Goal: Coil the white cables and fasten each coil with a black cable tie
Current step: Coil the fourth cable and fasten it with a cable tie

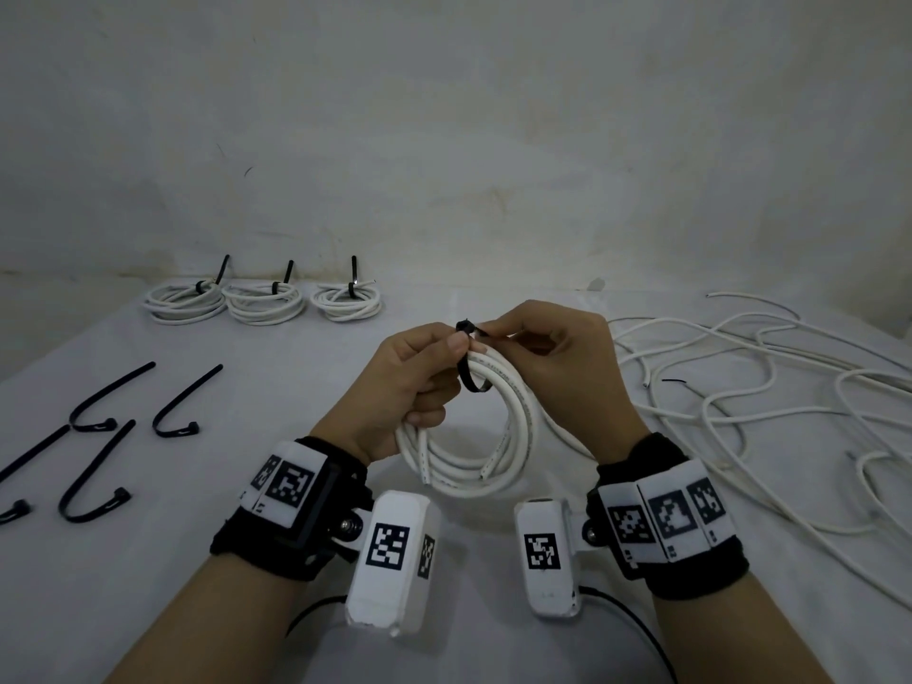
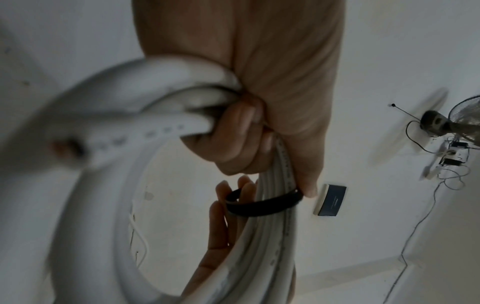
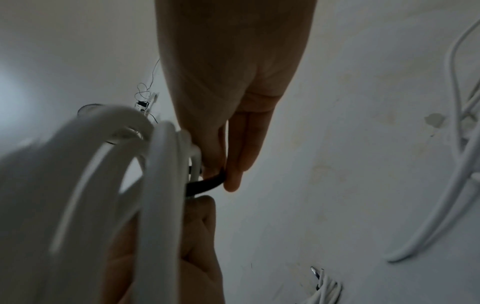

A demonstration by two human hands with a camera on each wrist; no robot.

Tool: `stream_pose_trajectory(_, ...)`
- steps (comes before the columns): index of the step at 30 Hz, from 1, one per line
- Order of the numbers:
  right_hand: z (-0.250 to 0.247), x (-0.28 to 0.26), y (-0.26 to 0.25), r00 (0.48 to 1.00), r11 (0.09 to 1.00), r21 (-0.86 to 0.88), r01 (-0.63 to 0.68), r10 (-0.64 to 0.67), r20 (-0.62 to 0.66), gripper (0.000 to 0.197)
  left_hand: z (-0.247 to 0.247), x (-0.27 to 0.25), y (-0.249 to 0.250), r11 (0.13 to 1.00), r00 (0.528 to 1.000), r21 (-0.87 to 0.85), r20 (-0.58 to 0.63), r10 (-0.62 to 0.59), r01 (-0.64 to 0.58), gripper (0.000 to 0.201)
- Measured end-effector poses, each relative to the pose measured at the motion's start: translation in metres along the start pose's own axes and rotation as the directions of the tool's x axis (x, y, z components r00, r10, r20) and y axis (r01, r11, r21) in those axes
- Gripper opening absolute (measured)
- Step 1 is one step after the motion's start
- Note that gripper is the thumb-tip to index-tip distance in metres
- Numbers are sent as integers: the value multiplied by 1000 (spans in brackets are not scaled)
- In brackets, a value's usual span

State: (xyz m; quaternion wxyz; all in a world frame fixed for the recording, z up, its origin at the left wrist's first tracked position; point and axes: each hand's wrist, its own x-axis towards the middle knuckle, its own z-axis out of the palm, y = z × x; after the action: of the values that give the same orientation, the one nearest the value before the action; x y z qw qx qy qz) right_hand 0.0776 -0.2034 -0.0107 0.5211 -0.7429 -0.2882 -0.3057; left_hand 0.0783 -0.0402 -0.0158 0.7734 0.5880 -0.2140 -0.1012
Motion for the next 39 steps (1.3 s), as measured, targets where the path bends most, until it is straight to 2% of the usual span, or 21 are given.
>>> stream_pose_trajectory(6,0,0,0,997,995,-64,72,-70,25,15,-1,-1,2,996,998,-63,3,-59,59,29)
stream_pose_trajectory(11,-3,2,1,993,983,-152,105,-94,76,9,1,-2,-1,995,995,-30,21,-93,94,28)
stream_pose_trajectory(16,-5,4,-5,988,993,-107,-48,64,144,16,-1,0,1,996,997,22,-13,-81,82,26)
stream_pose_trajectory(20,-2,8,-19,987,994,-35,-100,103,123,6,-3,-1,4,995,997,59,-15,-81,81,23)
stream_pose_trajectory(25,1,19,-26,987,982,-187,-25,54,153,6,-5,-2,6,992,996,97,-7,-86,86,22)
stream_pose_trajectory(30,-2,24,-27,968,903,-403,153,-55,246,8,-1,-1,5,992,996,89,-2,-89,89,25)
stream_pose_trajectory(33,-1,29,-29,978,893,-419,161,-88,187,11,2,-2,4,995,996,57,11,-87,86,24)
stream_pose_trajectory(36,-2,34,-31,995,924,-370,93,-75,60,11,3,-1,5,997,997,31,15,-77,77,23)
stream_pose_trajectory(39,4,33,-32,996,937,-349,22,10,89,11,-1,0,6,995,997,62,-31,-76,77,19)
